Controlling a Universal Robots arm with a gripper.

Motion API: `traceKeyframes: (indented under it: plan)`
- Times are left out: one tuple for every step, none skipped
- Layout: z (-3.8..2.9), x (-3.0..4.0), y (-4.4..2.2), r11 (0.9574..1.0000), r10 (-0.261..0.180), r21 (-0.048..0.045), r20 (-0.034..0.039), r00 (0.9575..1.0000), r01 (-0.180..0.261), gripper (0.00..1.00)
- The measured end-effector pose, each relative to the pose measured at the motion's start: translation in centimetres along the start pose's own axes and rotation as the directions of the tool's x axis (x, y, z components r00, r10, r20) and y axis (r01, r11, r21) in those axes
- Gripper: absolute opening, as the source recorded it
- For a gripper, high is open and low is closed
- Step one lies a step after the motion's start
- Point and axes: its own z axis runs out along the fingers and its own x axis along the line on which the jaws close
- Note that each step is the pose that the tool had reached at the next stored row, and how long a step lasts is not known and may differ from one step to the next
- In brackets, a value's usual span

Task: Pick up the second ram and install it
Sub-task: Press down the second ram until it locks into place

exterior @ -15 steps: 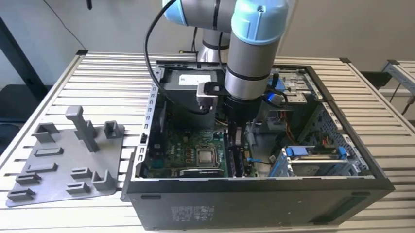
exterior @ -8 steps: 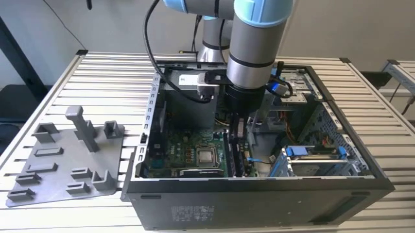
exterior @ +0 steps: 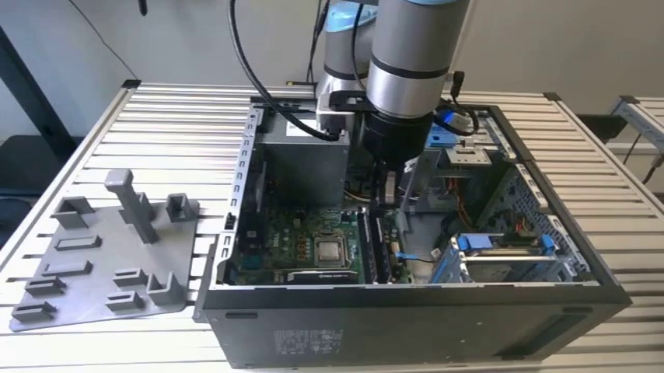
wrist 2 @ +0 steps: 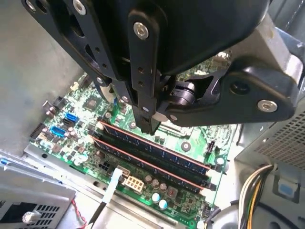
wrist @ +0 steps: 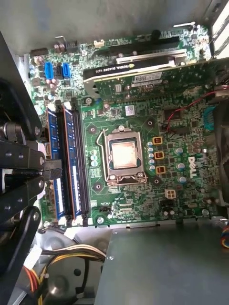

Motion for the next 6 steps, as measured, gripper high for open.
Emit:
traceKeyframes:
  plan:
    - [0.0,0.0,0.0,1.0,0.0,0.0,0.0,1.0,0.0,0.11]
    - [0.0,0.0,0.0,1.0,0.0,0.0,0.0,1.0,0.0,0.11]
    - [-0.01,0.0,0.0,1.0,0.0,0.0,-0.0001,1.0,0.0,0.11]
    - [-0.02,0.0,0.0,1.0,0.0,-0.0001,-0.0002,1.0,0.0,0.11]
    - [-0.02,0.0,0.0,1.0,0.0,0.0,-0.0001,1.0,0.0,0.11]
    - [-0.02,0.0,0.0,1.0,0.0,0.0,-0.0001,1.0,0.0,0.11]
